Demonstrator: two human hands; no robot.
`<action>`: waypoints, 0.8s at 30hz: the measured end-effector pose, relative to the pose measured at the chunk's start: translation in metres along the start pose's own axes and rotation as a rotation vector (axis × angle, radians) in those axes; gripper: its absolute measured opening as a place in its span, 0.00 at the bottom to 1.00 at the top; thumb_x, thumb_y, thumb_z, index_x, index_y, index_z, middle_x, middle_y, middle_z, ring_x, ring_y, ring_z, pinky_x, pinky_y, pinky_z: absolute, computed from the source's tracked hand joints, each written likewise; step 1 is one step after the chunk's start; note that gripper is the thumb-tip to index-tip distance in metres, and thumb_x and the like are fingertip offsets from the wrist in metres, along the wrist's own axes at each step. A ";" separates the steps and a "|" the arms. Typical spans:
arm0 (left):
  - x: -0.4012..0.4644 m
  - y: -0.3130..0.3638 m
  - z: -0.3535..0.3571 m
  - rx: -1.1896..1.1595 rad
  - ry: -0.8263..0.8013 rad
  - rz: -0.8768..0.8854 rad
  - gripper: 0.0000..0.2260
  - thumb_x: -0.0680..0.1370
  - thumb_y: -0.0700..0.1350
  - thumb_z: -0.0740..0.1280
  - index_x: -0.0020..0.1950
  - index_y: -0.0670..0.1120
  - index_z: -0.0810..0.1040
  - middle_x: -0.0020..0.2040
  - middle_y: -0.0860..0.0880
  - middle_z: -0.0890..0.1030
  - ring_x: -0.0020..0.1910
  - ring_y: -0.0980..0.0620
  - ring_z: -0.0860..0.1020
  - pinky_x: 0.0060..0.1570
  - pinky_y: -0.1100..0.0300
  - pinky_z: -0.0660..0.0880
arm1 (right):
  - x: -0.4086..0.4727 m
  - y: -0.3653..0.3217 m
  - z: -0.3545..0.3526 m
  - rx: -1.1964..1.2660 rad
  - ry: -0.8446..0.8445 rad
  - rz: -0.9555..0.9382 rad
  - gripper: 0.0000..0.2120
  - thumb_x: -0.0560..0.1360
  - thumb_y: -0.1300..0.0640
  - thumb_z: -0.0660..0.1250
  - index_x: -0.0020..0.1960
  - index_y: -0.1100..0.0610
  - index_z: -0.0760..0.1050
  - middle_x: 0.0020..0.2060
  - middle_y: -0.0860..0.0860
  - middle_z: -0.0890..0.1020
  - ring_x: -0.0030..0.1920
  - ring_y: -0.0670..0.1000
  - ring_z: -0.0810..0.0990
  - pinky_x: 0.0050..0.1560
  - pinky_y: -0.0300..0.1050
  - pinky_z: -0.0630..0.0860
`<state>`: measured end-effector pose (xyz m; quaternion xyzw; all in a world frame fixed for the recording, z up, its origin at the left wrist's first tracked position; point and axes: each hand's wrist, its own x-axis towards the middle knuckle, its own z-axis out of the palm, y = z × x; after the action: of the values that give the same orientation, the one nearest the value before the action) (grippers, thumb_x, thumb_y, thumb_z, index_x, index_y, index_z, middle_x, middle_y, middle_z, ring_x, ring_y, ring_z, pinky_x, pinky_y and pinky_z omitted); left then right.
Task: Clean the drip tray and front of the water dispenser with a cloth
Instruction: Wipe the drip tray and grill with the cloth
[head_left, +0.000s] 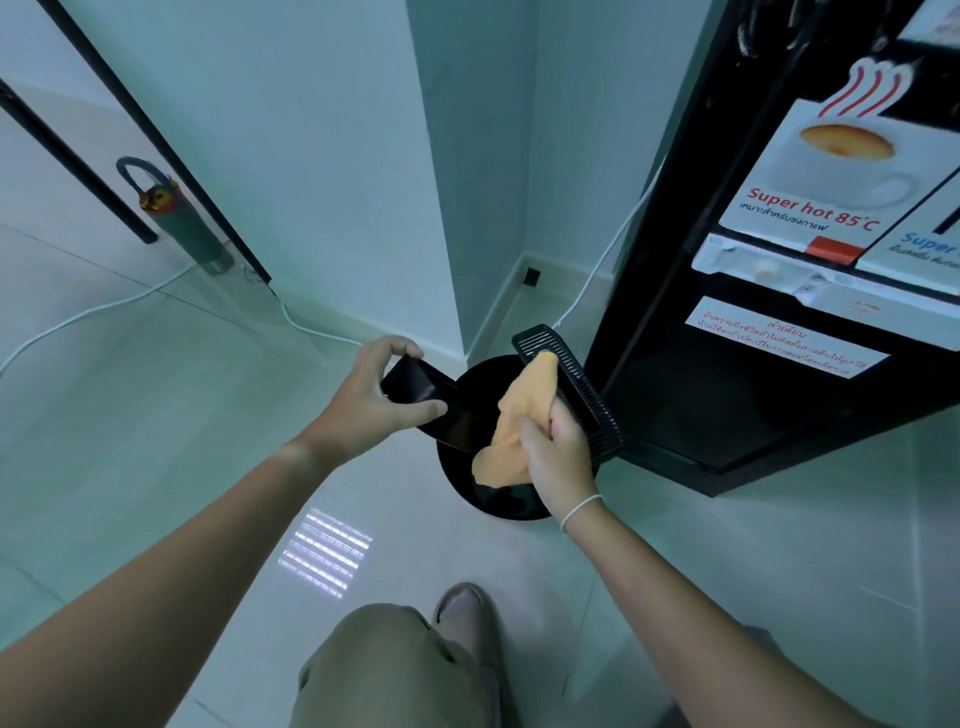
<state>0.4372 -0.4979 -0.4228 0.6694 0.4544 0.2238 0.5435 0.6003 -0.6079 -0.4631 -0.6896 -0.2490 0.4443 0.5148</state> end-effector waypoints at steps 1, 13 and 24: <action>0.001 0.001 0.001 -0.066 0.027 -0.004 0.24 0.63 0.45 0.74 0.54 0.59 0.69 0.55 0.49 0.71 0.41 0.54 0.76 0.43 0.66 0.73 | 0.000 -0.004 0.001 -0.027 -0.022 -0.028 0.12 0.73 0.61 0.60 0.46 0.45 0.75 0.42 0.43 0.80 0.45 0.45 0.78 0.48 0.39 0.73; 0.028 -0.003 0.012 -0.655 0.233 -0.170 0.19 0.71 0.57 0.65 0.62 0.60 0.70 0.52 0.57 0.79 0.44 0.59 0.81 0.42 0.58 0.79 | 0.021 -0.045 -0.020 -0.036 -0.045 -0.146 0.08 0.69 0.61 0.60 0.45 0.65 0.71 0.35 0.55 0.72 0.37 0.49 0.71 0.37 0.43 0.68; 0.036 0.026 0.050 -0.634 0.008 -0.150 0.18 0.81 0.57 0.52 0.53 0.49 0.77 0.52 0.46 0.80 0.53 0.53 0.79 0.57 0.61 0.74 | 0.041 -0.069 0.015 -0.844 -0.149 -0.598 0.04 0.70 0.61 0.60 0.38 0.55 0.66 0.42 0.57 0.78 0.45 0.60 0.75 0.42 0.45 0.62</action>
<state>0.5035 -0.4934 -0.4206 0.4305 0.4124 0.3162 0.7380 0.6151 -0.5442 -0.4149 -0.7025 -0.6283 0.1865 0.2774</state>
